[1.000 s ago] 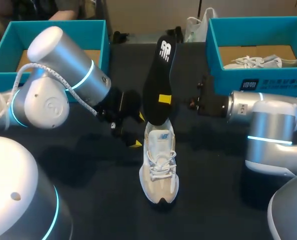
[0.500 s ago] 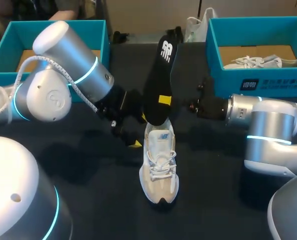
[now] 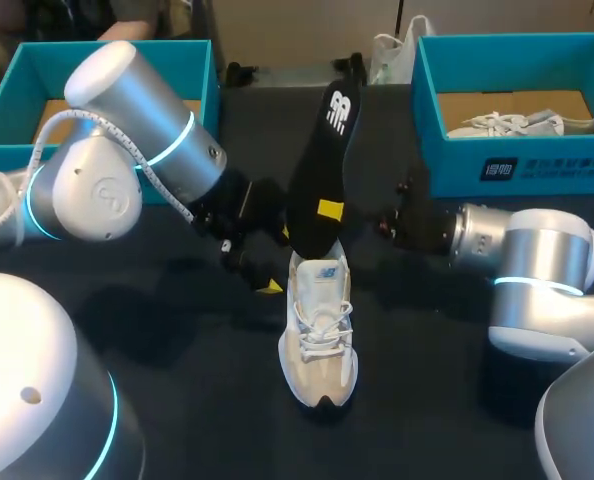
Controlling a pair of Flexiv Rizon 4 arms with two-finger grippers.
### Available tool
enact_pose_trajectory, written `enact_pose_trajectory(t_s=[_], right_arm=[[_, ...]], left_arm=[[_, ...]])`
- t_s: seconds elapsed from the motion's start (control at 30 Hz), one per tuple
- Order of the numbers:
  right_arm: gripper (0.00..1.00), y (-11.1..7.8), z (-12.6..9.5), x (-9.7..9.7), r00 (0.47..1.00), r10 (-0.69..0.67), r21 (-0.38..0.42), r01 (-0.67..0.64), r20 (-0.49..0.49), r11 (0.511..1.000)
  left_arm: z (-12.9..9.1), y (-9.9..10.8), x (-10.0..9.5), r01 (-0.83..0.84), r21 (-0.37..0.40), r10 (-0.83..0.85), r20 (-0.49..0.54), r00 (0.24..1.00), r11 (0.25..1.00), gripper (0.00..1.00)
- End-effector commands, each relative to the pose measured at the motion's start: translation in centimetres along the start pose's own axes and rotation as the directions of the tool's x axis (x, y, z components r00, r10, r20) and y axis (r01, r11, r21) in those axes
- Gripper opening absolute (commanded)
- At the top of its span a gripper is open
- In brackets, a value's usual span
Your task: Take the shoe out of the shoebox, open the shoe tongue, remove and reinsert the insole, then place the shoe into the shoebox
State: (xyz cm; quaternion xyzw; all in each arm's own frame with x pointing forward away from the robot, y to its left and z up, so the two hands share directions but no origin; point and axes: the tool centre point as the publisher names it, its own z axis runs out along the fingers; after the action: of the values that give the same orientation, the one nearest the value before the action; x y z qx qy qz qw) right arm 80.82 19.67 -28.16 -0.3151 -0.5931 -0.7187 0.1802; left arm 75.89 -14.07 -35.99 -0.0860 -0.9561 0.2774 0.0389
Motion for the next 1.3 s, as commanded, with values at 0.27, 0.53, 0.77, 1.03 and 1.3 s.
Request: enact_pose_trajectory(t_s=[0.27,0.53,0.77,1.03,1.3], right_arm=[[0.00,-0.7,0.6,-0.6,1.000,-0.003,0.027,0.003,0.004,1.000],[0.00,-1.1,0.7,-0.5,0.999,-0.027,0.022,0.028,-0.017,0.999],[0.00,-1.5,0.5,-0.9,0.999,-0.025,0.042,0.026,-0.039,0.999],[0.00,-1.6,-0.2,-1.0,0.997,-0.049,0.045,0.051,-0.052,0.998],[0.00,-1.9,-0.3,-1.3,0.996,-0.058,0.067,0.062,-0.063,0.996]], left_arm=[[0.1,0.0,0.0,0.000,0.000,0.000,0.000,1.000,1.000,1.00],[0.1,0.0,0.0,0.000,0.000,0.000,0.000,1.000,1.000,1.00],[0.1,0.0,0.0,0.000,0.000,0.000,0.000,1.000,1.000,1.00],[0.1,0.0,0.0,0.000,0.000,0.000,0.000,1.000,1.000,1.00],[0.1,0.0,0.0,0.000,0.000,0.000,0.000,1.000,1.000,1.00]])
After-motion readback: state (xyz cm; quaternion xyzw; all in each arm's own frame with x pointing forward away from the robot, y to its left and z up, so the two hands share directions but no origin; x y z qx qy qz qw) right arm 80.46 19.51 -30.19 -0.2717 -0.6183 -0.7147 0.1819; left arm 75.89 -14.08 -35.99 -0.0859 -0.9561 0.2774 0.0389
